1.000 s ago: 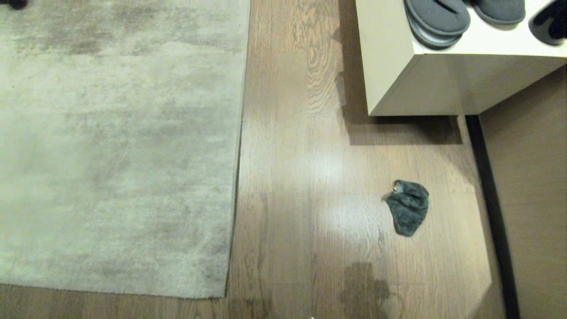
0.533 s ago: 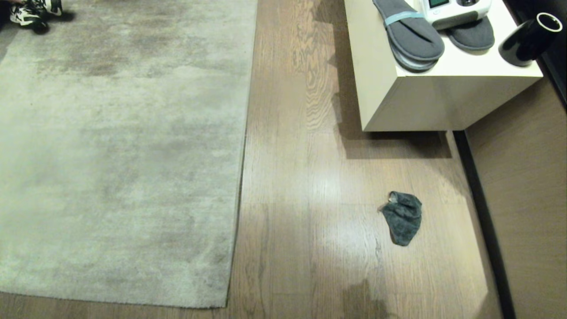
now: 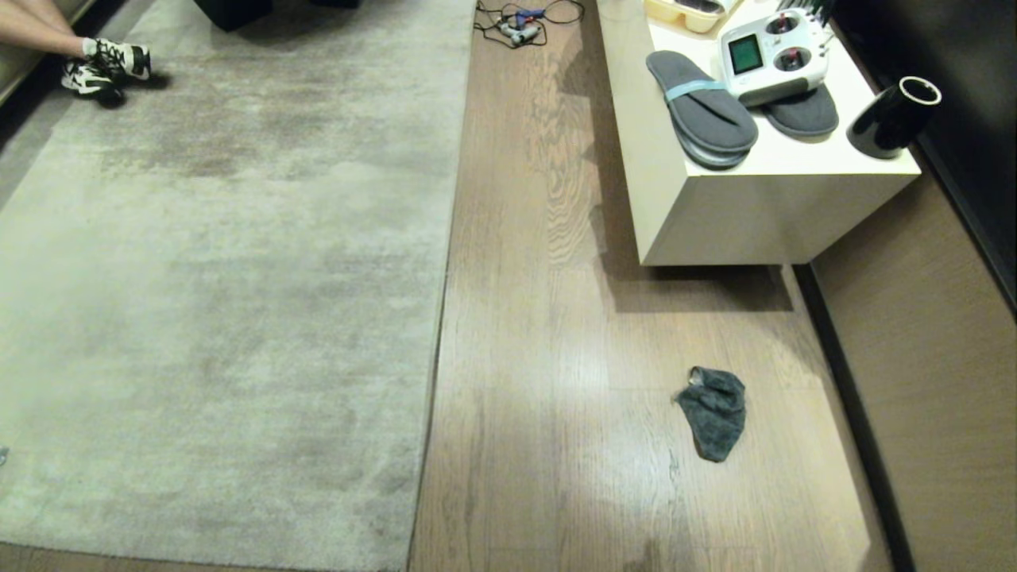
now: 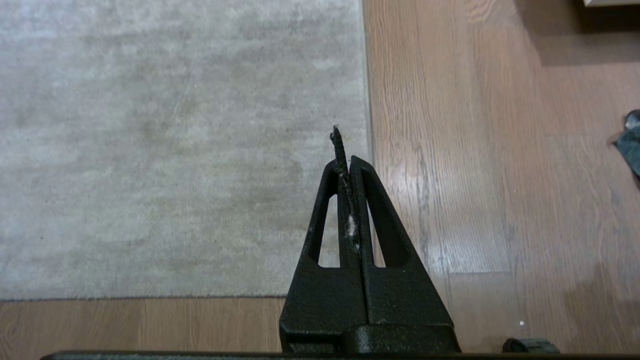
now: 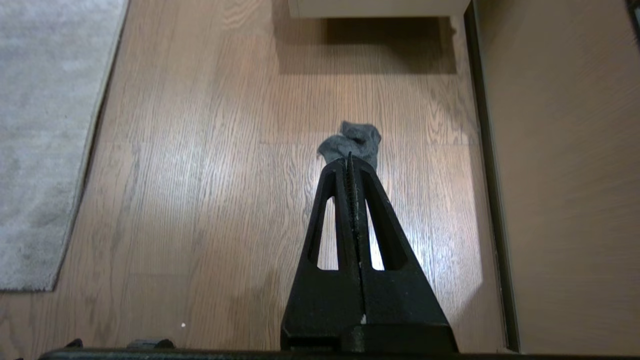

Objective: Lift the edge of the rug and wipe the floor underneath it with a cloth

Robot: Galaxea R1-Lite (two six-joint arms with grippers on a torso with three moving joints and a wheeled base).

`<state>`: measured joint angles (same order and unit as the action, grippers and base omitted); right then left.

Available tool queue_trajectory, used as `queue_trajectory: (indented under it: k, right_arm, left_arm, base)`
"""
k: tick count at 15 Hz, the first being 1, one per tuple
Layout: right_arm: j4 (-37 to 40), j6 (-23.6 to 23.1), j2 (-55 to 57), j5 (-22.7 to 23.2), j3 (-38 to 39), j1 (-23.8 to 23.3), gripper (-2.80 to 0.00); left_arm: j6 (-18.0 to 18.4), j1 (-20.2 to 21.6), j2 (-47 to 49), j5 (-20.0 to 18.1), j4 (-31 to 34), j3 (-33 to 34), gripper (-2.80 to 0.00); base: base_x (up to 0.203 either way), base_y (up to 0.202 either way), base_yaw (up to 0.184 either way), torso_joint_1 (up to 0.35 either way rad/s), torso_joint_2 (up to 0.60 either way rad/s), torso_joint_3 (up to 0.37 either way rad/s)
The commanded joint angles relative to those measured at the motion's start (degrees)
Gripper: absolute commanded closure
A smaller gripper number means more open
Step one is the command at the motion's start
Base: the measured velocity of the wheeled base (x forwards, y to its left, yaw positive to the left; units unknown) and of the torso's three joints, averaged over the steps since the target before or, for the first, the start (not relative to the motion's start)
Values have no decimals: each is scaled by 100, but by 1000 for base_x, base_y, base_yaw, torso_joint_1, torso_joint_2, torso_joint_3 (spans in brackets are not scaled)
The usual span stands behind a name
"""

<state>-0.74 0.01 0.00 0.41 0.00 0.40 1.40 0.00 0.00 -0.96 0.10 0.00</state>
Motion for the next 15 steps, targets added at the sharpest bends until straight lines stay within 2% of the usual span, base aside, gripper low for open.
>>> queue_trajectory:
  k: [1, 15]
  right_arm:
    - [-5, -1, 9, 2, 0, 1, 0]
    - [-5, -1, 9, 2, 0, -5, 0]
  left_arm:
    - [0, 0, 9, 0, -1, 0, 0]
    - [-8, 0, 9, 0, -1, 0, 0]
  base:
    - [0, 0, 0, 4, 6, 211]
    - [0, 0, 0, 3, 2, 203]
